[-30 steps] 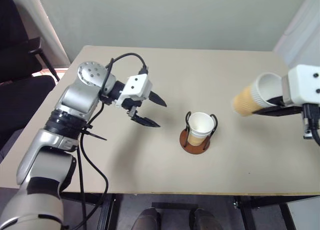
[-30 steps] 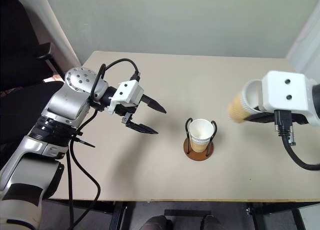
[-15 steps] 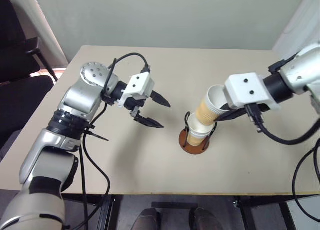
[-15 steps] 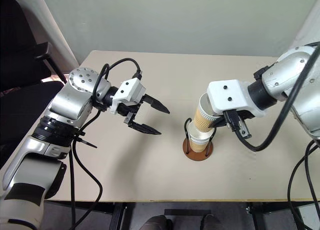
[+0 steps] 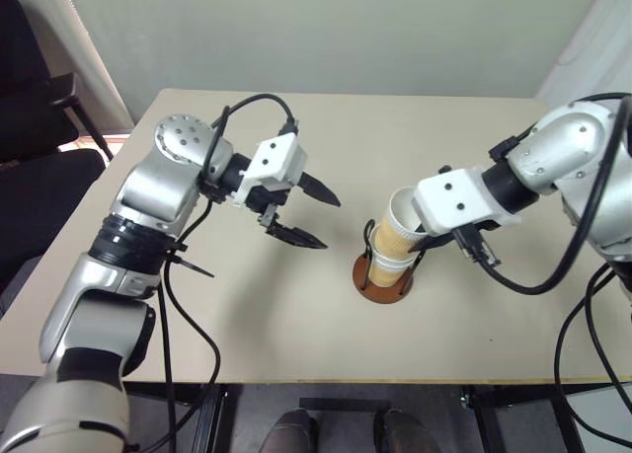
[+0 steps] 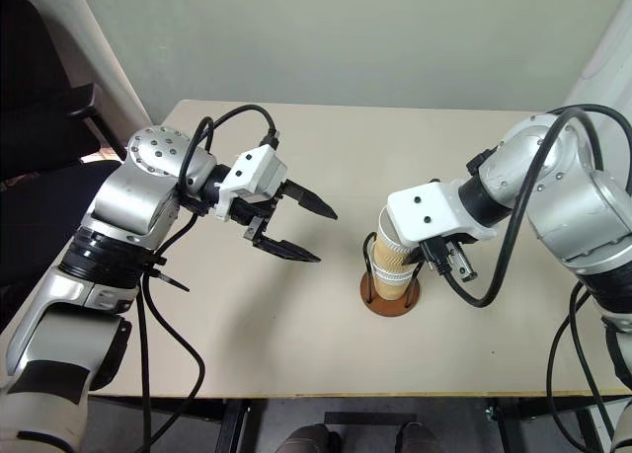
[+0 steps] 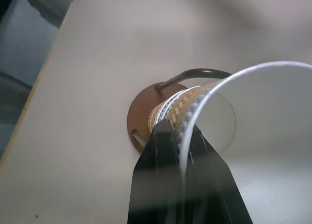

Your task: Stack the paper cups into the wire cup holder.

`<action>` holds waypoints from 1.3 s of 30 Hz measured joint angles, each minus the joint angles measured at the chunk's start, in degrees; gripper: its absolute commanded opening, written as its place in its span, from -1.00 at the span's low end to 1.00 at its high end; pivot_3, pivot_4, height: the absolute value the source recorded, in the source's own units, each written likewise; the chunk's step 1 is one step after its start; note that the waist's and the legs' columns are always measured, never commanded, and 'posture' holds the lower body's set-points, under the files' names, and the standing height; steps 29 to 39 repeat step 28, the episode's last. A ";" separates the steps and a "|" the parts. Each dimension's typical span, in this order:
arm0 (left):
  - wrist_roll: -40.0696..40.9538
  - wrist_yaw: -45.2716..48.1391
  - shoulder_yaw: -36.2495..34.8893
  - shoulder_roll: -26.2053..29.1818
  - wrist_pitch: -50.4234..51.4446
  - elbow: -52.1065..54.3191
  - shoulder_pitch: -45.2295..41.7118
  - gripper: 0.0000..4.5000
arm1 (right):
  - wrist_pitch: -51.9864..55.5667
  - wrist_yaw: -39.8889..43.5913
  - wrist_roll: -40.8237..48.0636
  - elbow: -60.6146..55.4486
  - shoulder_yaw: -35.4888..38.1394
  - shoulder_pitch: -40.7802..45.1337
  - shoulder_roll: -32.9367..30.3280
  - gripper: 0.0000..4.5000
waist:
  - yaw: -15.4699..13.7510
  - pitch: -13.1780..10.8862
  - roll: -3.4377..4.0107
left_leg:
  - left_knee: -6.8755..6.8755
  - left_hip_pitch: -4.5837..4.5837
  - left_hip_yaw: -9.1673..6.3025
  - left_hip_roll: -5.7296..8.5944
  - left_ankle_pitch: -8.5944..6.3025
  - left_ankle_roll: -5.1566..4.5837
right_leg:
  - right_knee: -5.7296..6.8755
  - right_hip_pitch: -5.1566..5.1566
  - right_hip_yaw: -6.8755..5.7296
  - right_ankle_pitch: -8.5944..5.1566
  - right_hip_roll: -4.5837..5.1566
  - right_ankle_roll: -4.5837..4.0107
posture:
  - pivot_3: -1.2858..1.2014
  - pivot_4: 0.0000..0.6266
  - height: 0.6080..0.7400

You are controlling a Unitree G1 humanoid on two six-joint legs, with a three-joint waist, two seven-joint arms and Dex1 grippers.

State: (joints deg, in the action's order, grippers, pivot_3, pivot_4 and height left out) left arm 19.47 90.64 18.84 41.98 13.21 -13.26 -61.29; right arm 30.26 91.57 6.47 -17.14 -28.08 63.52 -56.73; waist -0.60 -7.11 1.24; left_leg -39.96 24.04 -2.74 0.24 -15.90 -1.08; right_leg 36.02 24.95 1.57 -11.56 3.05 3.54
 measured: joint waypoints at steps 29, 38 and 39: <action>-5.04 -15.03 -10.02 3.78 8.09 -5.26 6.09 0.67 | 24.27 -20.41 7.09 4.04 37.57 -27.20 -7.26 0.47 | 0.16 -0.04 0.01 | 0.61 -0.19 0.14 -0.01 0.19 0.36 | -0.01 0.10 0.07 -0.05 -0.01 -0.10 | 0.03 -0.52 1.00; -5.04 -15.03 -10.02 3.78 8.09 -5.26 6.09 0.67 | 24.27 -20.41 7.09 4.04 37.57 -27.20 -7.26 0.47 | 0.16 -0.04 0.01 | 0.61 -0.19 0.14 -0.01 0.19 0.36 | -0.01 0.10 0.07 -0.05 -0.01 -0.10 | 0.03 -0.52 1.00; -5.04 -15.03 -10.02 3.78 8.09 -5.26 6.09 0.67 | 24.27 -20.41 7.09 4.04 37.57 -27.20 -7.26 0.47 | 0.16 -0.04 0.01 | 0.61 -0.19 0.14 -0.01 0.19 0.36 | -0.01 0.10 0.07 -0.05 -0.01 -0.10 | 0.03 -0.52 1.00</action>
